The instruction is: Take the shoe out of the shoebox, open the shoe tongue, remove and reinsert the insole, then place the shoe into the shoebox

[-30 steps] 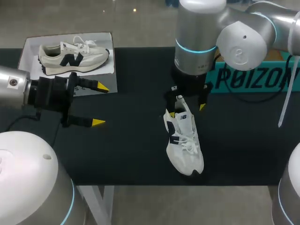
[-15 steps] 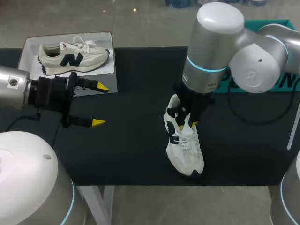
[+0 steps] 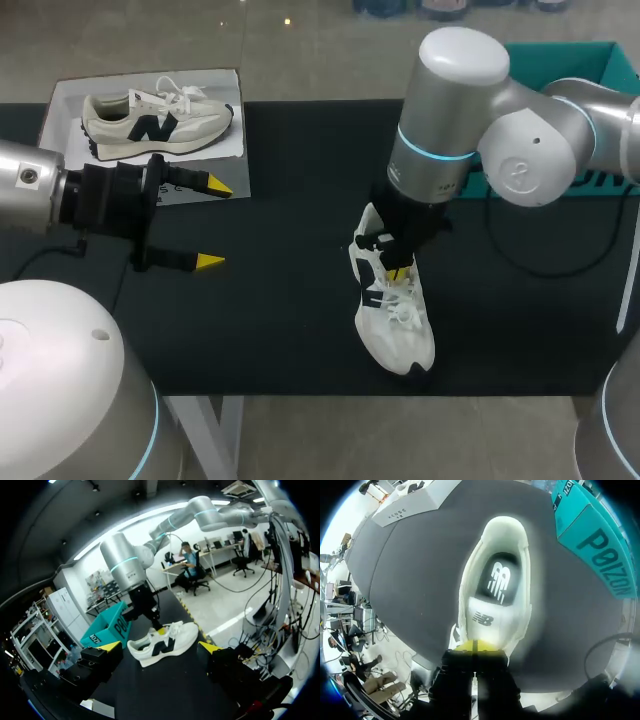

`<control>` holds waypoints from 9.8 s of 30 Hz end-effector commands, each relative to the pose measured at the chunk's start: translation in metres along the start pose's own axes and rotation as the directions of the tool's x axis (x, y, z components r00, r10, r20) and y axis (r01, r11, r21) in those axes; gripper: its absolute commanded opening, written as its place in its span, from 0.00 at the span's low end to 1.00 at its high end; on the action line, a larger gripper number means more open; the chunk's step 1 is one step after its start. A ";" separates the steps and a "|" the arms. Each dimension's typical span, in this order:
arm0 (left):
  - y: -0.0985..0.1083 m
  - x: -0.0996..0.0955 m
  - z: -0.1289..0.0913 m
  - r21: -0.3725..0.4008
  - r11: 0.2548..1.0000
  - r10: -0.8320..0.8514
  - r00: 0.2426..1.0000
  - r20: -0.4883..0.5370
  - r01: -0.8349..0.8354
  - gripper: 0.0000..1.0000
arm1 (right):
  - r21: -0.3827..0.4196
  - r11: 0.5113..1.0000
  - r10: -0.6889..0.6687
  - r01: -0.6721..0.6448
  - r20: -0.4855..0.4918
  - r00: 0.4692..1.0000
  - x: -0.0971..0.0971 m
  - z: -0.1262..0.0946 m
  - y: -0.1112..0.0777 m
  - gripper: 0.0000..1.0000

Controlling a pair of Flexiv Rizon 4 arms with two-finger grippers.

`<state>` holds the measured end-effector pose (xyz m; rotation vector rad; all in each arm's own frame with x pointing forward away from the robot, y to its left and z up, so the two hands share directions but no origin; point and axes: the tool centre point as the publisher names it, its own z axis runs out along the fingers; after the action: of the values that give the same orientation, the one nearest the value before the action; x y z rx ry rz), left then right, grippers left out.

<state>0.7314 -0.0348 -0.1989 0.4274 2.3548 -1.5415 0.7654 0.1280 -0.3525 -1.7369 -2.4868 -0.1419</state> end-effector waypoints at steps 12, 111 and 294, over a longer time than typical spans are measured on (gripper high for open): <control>0.000 0.000 0.000 -0.001 1.000 0.000 1.000 -0.002 0.000 1.00 | -0.082 0.956 -0.272 0.281 0.106 0.956 0.001 -0.066 -0.002 0.00; 0.000 0.000 0.000 -0.001 1.000 0.000 1.000 -0.002 0.000 1.00 | 0.091 0.095 -0.987 0.991 0.141 0.081 -0.030 -0.027 0.131 1.00; 0.000 0.000 0.000 -0.001 1.000 0.000 1.000 -0.002 0.000 1.00 | -0.266 0.840 0.521 -0.474 0.148 0.840 -0.390 -0.301 0.137 0.00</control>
<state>0.7314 -0.0348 -0.1990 0.4275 2.3548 -1.5416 1.0352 -0.2177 -0.0949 -2.5755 -2.1385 -0.1337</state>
